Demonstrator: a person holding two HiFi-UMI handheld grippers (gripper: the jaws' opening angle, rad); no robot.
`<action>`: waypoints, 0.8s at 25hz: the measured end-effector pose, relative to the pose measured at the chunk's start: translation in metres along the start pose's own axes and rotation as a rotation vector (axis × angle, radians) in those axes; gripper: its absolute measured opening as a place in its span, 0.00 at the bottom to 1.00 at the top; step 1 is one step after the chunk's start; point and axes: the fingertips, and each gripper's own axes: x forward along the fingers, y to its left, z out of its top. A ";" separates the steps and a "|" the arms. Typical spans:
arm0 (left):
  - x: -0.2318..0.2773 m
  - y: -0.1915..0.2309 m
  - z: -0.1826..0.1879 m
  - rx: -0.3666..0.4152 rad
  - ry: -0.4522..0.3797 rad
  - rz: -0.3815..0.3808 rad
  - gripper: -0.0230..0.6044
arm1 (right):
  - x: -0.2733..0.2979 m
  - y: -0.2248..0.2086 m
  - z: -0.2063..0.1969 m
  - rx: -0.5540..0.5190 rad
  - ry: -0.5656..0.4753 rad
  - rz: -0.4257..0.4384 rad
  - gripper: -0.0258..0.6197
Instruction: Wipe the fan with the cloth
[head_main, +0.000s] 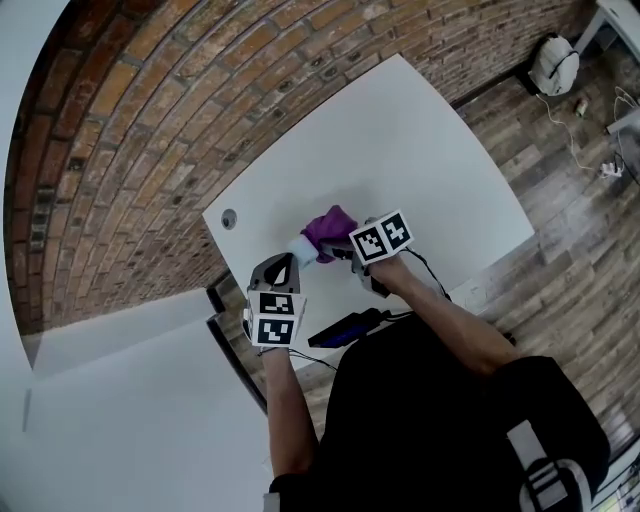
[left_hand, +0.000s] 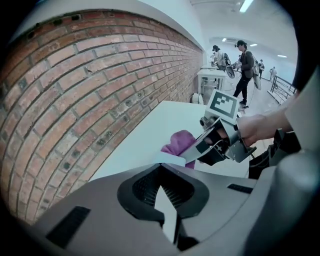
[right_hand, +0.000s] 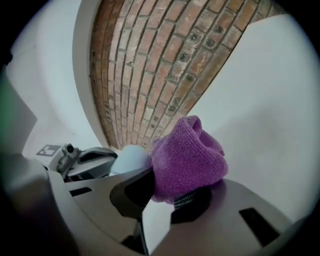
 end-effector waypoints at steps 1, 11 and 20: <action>0.000 0.000 0.001 -0.002 -0.004 0.000 0.04 | -0.003 -0.010 -0.004 -0.010 0.024 -0.045 0.15; -0.001 -0.002 0.000 -0.014 -0.015 0.007 0.04 | -0.008 0.035 0.036 0.130 -0.100 0.156 0.15; 0.000 0.000 0.001 -0.027 -0.025 0.004 0.04 | 0.006 -0.022 -0.014 0.191 0.039 0.012 0.15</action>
